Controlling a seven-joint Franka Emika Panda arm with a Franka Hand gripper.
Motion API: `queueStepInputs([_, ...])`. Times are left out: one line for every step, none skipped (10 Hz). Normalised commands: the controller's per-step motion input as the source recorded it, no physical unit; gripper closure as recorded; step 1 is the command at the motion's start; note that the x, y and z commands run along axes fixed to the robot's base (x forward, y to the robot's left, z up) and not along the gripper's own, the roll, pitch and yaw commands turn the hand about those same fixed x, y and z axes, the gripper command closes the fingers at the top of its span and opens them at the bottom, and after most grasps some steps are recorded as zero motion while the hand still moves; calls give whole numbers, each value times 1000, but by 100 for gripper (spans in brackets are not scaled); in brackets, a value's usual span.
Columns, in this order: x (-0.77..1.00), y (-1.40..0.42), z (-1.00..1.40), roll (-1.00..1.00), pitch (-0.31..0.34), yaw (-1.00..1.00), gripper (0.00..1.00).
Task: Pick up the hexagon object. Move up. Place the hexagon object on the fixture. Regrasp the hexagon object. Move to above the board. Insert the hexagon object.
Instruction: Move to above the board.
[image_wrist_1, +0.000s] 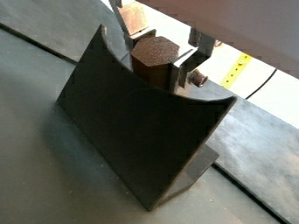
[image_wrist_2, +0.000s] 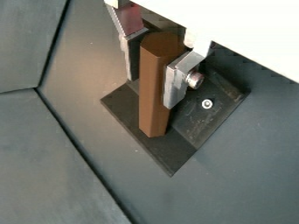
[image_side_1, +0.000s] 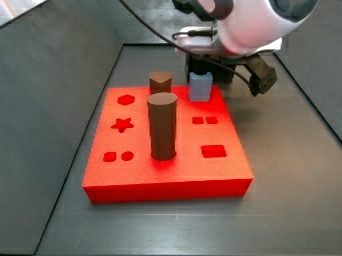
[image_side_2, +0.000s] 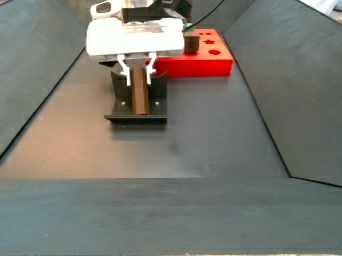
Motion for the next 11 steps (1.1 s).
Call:
queueStepInputs([-194,1,1000,-112,-15,-259,100])
queueStepInputs([-196,5,1000,-129,7,-219,100])
queueStepInputs([-189,7,1000,-151,39,-179,100])
queueStepInputs([-183,10,1000,-163,75,-128,100])
queueStepInputs([-182,10,1000,-160,84,-104,100])
queueStepInputs([-179,12,1000,-144,79,-56,100])
queueStepInputs([-177,13,1000,-130,71,-22,100])
queueStepInputs([-173,13,1000,-119,57,2,100])
queueStepInputs([-170,14,1000,-109,39,21,100])
queueStepInputs([-168,15,1000,-100,24,26,100])
queueStepInputs([-165,15,1000,-92,8,28,100])
